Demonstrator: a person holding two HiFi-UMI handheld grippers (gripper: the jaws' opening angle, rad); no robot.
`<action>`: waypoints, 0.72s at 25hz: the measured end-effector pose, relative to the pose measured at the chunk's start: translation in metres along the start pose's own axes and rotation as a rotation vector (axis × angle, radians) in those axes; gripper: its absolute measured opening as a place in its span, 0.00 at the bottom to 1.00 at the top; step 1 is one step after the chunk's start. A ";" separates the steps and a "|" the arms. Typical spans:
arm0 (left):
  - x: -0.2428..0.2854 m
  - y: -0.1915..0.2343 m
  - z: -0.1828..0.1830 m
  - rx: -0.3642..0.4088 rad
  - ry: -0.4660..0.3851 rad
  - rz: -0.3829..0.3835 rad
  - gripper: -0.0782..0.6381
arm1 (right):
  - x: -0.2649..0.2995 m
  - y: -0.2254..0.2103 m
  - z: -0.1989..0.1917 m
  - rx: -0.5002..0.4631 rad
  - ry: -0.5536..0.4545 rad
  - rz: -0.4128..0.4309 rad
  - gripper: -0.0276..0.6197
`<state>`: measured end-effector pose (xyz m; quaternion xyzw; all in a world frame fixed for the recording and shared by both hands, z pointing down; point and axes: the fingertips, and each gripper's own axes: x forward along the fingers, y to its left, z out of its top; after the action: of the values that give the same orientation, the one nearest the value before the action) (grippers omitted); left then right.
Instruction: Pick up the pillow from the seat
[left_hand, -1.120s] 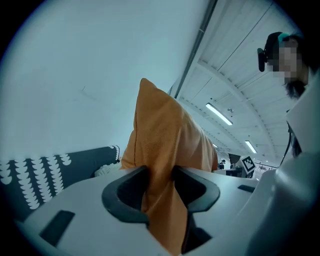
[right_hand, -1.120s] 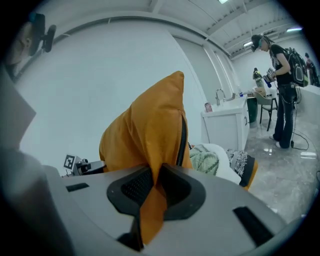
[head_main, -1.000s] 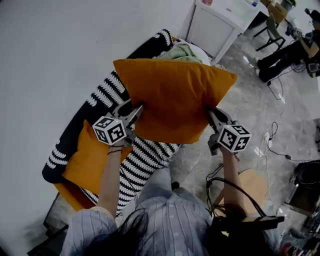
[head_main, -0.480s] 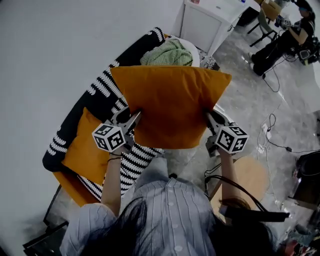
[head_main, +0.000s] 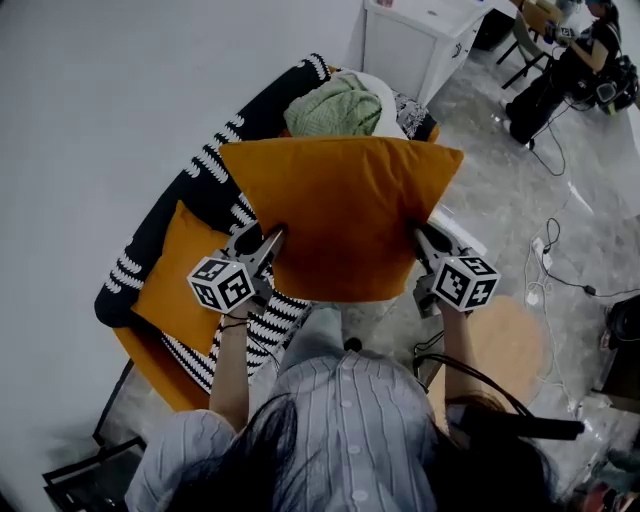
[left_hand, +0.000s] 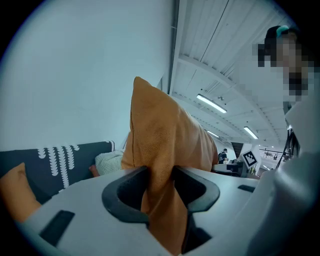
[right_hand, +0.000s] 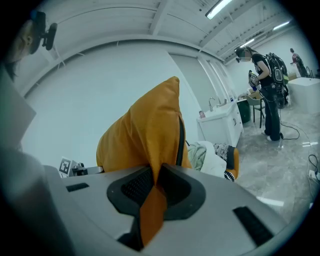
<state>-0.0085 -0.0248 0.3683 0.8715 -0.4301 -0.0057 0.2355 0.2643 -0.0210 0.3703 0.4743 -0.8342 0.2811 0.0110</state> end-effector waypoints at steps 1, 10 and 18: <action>-0.005 -0.005 -0.003 0.000 -0.003 0.003 0.36 | -0.006 0.002 -0.002 0.000 -0.003 0.003 0.14; -0.049 -0.043 -0.036 -0.028 -0.013 0.047 0.36 | -0.054 0.015 -0.032 0.004 0.005 0.013 0.14; -0.085 -0.066 -0.053 -0.030 -0.005 0.088 0.36 | -0.081 0.030 -0.054 0.008 0.009 0.020 0.13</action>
<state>-0.0013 0.0951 0.3717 0.8480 -0.4686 -0.0039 0.2475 0.2718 0.0804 0.3791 0.4645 -0.8378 0.2866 0.0098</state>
